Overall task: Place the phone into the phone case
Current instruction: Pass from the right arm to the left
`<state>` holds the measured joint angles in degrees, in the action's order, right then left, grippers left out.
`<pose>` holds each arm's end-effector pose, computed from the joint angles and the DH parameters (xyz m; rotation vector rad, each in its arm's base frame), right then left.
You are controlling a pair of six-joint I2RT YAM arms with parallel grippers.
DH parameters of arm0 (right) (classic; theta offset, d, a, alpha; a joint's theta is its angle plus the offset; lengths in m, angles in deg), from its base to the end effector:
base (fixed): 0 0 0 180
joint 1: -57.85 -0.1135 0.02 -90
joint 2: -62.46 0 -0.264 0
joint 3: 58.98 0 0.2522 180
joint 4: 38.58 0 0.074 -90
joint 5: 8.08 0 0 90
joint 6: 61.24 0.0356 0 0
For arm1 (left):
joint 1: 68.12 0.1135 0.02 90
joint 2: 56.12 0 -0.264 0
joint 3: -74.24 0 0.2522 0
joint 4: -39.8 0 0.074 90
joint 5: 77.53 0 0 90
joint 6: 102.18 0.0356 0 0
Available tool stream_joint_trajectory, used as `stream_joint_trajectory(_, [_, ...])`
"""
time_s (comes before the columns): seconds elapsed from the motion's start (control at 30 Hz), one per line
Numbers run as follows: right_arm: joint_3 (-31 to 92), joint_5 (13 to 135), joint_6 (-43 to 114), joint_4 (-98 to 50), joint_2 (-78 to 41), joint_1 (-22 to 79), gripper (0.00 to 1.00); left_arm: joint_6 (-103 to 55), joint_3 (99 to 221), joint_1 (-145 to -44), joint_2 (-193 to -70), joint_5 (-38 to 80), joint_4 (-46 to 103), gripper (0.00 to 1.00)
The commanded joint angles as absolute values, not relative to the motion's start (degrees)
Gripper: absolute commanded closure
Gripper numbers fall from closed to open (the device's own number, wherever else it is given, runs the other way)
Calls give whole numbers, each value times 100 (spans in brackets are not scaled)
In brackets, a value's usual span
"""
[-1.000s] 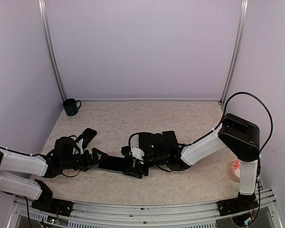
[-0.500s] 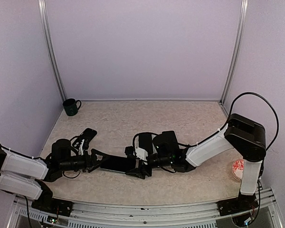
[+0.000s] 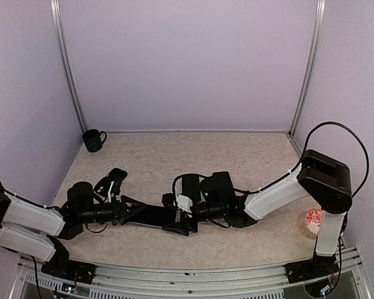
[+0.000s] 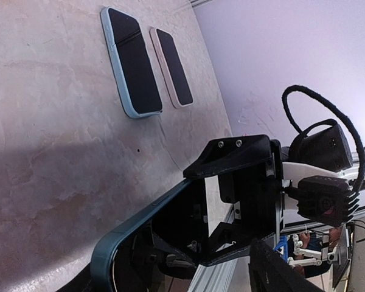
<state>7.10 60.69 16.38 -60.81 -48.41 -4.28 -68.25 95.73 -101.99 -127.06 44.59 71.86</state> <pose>0.1719 0.3526 0.1414 -1.4375 1.4687 0.9192 0.1531 -0.1256 0.1403 0.0318 2.1605 -1.5282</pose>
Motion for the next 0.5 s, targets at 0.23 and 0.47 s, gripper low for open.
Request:
stream_joint_trajectory(0.23, [827, 6226, 1480, -6402, -4659, -499, 53, -6932, 9538, -10345, -12688, 4629, 7596, 52])
stream_joint_trajectory(0.47, [789, 6249, 1460, -6409, -4647, -502, 53, -6933, 9538, -10362, -12718, 4622, 7627, 75])
